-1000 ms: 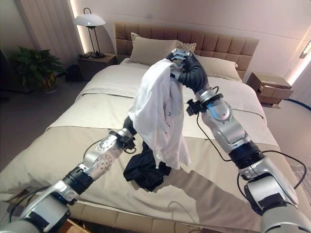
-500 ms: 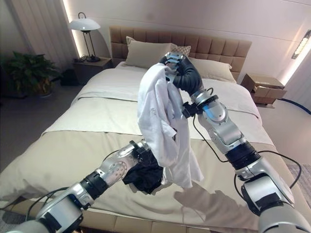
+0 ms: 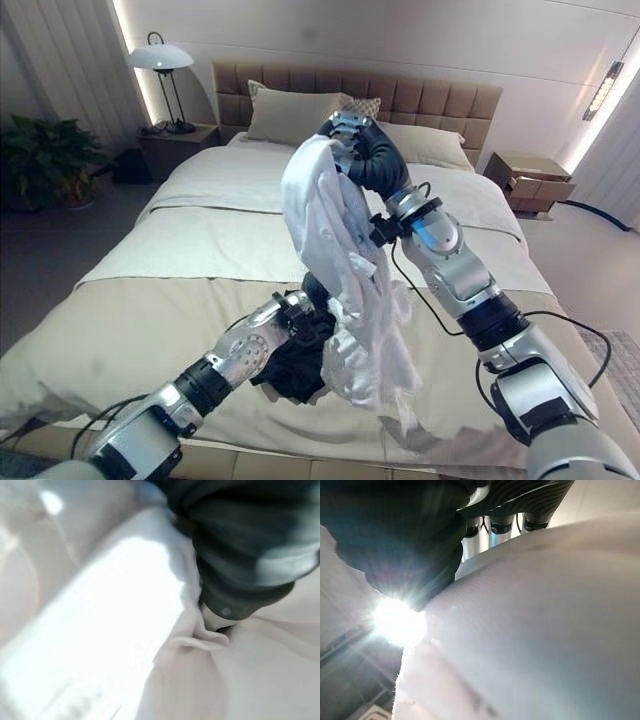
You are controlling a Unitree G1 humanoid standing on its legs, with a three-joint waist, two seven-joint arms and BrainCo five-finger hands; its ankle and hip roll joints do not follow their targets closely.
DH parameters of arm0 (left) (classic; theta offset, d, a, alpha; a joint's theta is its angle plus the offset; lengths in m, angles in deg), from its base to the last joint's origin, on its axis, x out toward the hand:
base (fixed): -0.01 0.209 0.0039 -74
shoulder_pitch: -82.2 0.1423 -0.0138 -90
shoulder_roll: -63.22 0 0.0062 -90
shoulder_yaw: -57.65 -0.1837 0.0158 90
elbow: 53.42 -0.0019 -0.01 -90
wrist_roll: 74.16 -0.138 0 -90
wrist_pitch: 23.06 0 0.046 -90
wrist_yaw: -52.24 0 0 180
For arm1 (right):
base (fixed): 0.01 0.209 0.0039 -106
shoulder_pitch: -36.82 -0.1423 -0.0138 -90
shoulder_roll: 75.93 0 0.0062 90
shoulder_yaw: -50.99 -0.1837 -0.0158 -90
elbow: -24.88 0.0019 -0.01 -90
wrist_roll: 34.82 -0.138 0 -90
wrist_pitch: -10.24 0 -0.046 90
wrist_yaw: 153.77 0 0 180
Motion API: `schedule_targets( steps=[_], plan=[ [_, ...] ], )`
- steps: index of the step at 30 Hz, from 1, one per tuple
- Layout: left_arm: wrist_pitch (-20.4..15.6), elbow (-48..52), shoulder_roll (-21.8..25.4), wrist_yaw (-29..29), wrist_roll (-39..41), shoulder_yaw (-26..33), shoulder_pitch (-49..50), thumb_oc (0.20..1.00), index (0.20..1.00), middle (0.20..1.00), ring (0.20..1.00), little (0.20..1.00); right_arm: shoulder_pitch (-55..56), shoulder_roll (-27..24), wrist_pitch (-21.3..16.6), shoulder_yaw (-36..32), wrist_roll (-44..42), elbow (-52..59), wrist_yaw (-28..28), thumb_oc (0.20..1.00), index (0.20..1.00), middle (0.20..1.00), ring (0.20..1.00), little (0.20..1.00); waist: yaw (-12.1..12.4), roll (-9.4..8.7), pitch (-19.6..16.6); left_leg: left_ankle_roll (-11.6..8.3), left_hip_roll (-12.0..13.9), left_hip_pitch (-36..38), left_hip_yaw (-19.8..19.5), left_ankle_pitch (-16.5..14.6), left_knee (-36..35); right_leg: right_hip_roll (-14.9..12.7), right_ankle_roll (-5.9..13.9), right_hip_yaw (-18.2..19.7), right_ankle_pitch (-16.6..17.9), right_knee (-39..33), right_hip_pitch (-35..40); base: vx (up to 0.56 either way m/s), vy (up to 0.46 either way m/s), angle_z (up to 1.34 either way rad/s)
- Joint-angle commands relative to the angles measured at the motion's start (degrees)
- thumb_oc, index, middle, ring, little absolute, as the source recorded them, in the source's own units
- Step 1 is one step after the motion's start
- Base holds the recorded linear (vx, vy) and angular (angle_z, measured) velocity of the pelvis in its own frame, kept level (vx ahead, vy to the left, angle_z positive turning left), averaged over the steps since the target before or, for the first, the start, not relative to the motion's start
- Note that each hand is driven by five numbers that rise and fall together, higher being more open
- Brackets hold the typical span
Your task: Pick up clothes into the bucket
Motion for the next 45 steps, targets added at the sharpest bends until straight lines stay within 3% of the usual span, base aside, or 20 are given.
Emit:
schedule_targets(
  steps=[1,7,10,12,14,15,22,29,30,31,32,33,38,42,45],
  plan=[
    [-5.5,-1.1,-0.5,-1.1,0.3,4.1,-1.9,0.200,0.200,0.200,0.200,0.200,-0.7,0.3,-3.8,-5.7,-2.2,2.2,0.3,0.200,0.200,0.200,0.200,0.200,1.3,-1.65,-1.3,1.31,0.2,-1.9,0.9,-2.9,3.9,-2.6,2.11,-0.9,2.6,3.0,-2.6,0.00,0.000,0.00],
    [-8.4,1.8,1.6,-6.7,-3.2,9.3,4.1,0.200,0.200,0.200,0.200,0.200,4.2,-0.7,-3.9,-10.3,-1.2,3.2,1.9,0.200,0.200,0.200,0.200,0.200,2.5,-1.81,-0.6,1.49,0.0,-2.3,0.5,-2.9,4.4,-2.7,1.93,-1.3,2.6,3.0,-2.5,0.00,0.000,0.00],
    [-9.3,6.3,5.9,-9.1,-9.1,10.0,7.1,0.200,0.200,0.200,0.200,0.200,7.4,-1.7,-3.8,-13.4,-0.1,3.9,2.8,0.200,0.200,0.200,0.200,0.200,3.0,-1.65,-0.3,1.56,0.0,-2.6,0.2,-2.9,4.6,-2.7,1.91,-1.6,2.6,3.0,-2.4,0.00,0.001,0.02],
    [-10.1,11.7,12.3,-11.2,-18.8,13.5,10.7,0.200,0.200,0.200,0.200,0.200,11.0,-2.6,-3.8,-17.3,0.2,3.9,3.3,0.200,0.200,0.200,0.200,0.200,3.7,-1.36,0.1,1.60,-0.1,-2.8,-0.1,-2.9,4.8,-2.7,1.91,-1.8,2.6,3.0,-2.4,0.00,0.011,0.05],
    [-10.1,13.6,14.2,-11.5,-22.5,15.1,12.7,0.200,0.200,0.200,0.200,0.200,12.3,-2.5,-3.8,-18.7,0.2,3.9,3.2,0.200,0.200,0.200,0.200,0.200,3.9,-1.38,0.1,1.63,-0.1,-2.8,-0.2,-2.9,4.9,-2.7,1.92,-1.8,2.6,3.0,-2.3,0.01,0.009,0.05],
    [-10.8,14.2,16.2,-13.1,-28.2,18.8,15.3,0.200,0.200,0.200,0.200,0.200,14.3,-2.4,-3.8,-20.6,0.9,3.9,2.9,0.200,0.200,0.200,0.200,0.200,4.2,-1.26,0.2,1.64,-0.1,-2.9,-0.2,-2.9,4.9,-2.8,1.92,-1.9,2.5,2.9,-2.2,0.01,0.005,0.06],
    [-13.2,17.9,16.7,-18.2,-36.9,31.2,21.4,0.200,0.200,0.200,0.200,0.200,19.9,-0.7,-3.0,-24.7,5.7,4.2,3.2,0.200,0.200,0.200,0.200,0.200,4.9,-0.93,0.3,1.69,0.0,-2.8,-0.3,-3.1,4.8,-2.8,1.92,-2.2,2.3,2.8,-2.1,0.01,0.002,0.04],
    [-14.7,18.8,17.3,-21.1,-39.5,36.6,20.5,0.200,0.200,0.200,0.200,0.200,23.5,1.2,-1.2,-23.1,12.4,1.5,2.1,0.200,0.200,0.200,0.200,0.200,5.2,-0.64,0.6,1.70,-0.2,-2.9,-0.6,-3.2,5.0,-2.9,1.73,-2.4,2.2,2.9,-2.1,0.00,0.000,0.00],
    [-15.0,19.5,18.1,-21.4,-40.6,37.5,19.6,0.200,0.200,0.200,0.200,0.200,24.6,1.3,0.2,-20.7,14.2,-0.1,-0.2,0.200,0.200,0.200,0.200,0.200,5.3,-0.60,0.8,1.67,-0.2,-3.0,-0.7,-3.2,5.2,-2.9,1.67,-2.5,2.0,3.0,-2.1,0.00,0.000,0.00],
    [-15.2,20.0,18.2,-21.4,-41.0,38.1,19.5,0.200,0.200,0.200,0.200,0.200,24.9,1.1,0.5,-19.4,16.5,-1.0,-0.9,0.319,0.319,0.319,0.319,0.319,5.3,-0.52,0.9,1.64,-0.2,-3.2,-0.9,-3.2,5.3,-2.9,1.64,-2.7,1.9,3.1,-2.1,0.00,0.000,0.00],
    [-15.4,20.9,18.4,-21.6,-41.3,38.5,19.2,0.200,0.200,0.200,0.200,0.200,25.5,1.2,1.0,-18.0,18.5,-1.9,-1.4,0.611,0.611,0.611,0.611,0.611,5.5,-0.47,1.1,1.64,-0.2,-3.3,-1.0,-3.2,5.4,-2.9,1.61,-2.7,1.8,3.1,-2.1,-0.01,0.004,0.06],
    [-15.6,21.1,18.4,-21.7,-41.5,38.9,19.2,0.200,0.200,0.200,0.200,0.200,25.9,1.4,1.2,-17.2,19.6,-2.5,-1.9,1.000,1.000,1.000,1.000,1.000,5.5,-0.43,1.2,1.62,-0.2,-3.3,-1.1,-3.2,5.4,-2.9,1.59,-2.8,1.8,3.2,-2.1,-0.01,0.005,0.11],
    [-15.9,21.9,18.2,-24.1,-45.2,40.7,19.9,0.200,0.200,0.200,0.200,0.200,27.3,5.1,2.0,-13.0,22.9,-7.1,-2.9,1.000,1.000,1.000,1.000,1.000,6.1,-0.14,1.7,1.49,-0.1,-3.7,-1.7,-2.9,5.6,-2.9,1.40,-3.5,1.4,3.4,-1.9,-0.01,0.001,0.07],
    [-15.8,22.7,17.5,-27.8,-52.3,42.3,22.4,0.200,0.200,0.200,0.200,0.200,30.1,7.9,1.9,-13.6,25.8,-9.9,-0.6,1.000,1.000,1.000,1.000,1.000,6.4,-0.05,2.3,1.17,-0.1,-4.4,-2.2,-2.8,6.2,-3.1,1.23,-4.7,0.6,4.4,-1.6,-0.01,-0.004,0.11],
    [-15.8,22.9,16.5,-28.5,-53.4,43.3,23.9,0.200,0.200,0.200,0.200,0.200,31.7,8.5,1.7,-14.4,28.1,-9.3,0.4,1.000,1.000,1.000,1.000,1.000,6.5,-0.08,2.5,0.94,-0.1,-4.8,-2.9,-2.5,6.1,-3.0,1.10,-5.7,0.1,4.9,-1.3,0.00,-0.011,0.25]
  ],
)
